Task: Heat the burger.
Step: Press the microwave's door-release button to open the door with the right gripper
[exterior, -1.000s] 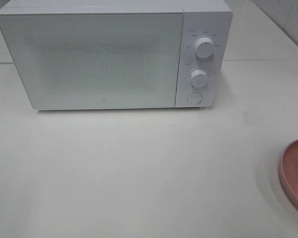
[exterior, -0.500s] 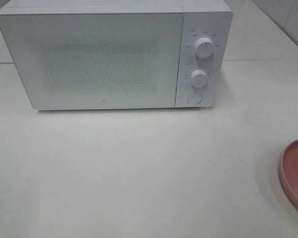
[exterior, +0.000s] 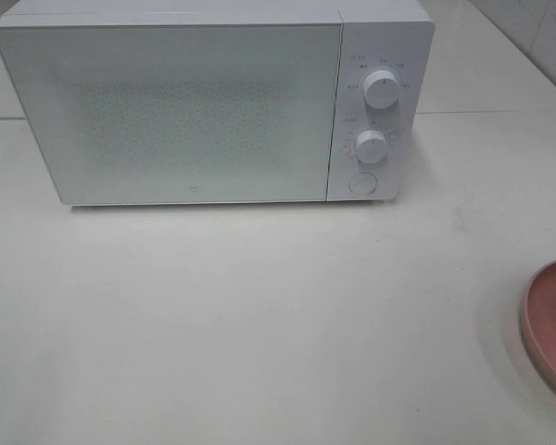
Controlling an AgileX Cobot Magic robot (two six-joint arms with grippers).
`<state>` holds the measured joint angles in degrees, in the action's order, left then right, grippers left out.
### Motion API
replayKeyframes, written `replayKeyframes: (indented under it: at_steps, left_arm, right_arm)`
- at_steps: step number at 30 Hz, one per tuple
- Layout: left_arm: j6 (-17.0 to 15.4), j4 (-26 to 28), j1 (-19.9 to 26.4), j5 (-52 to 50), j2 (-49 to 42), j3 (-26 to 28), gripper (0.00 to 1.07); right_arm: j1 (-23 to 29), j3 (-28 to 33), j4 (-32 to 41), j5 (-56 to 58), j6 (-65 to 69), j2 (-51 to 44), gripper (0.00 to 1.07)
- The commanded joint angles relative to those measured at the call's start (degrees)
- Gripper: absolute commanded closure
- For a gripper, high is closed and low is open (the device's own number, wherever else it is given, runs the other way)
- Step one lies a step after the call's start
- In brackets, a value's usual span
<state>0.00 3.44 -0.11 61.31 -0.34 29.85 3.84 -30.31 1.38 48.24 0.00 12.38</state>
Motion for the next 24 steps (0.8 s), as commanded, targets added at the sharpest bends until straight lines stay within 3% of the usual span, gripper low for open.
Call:
replayKeyframes:
  at_steps: [1,24]
  left_arm:
    - [0.0,0.52,0.17,0.06,-1.03,-0.11,0.07]
    - [0.0,0.52,0.17,0.06,-1.03,-0.11,0.07]
  right_arm:
    - [-0.29,-0.29,0.17,-5.04,0.0,4.13,0.32]
    - [-0.29,2.64,0.17,-30.83,0.52,26.93,0.32]
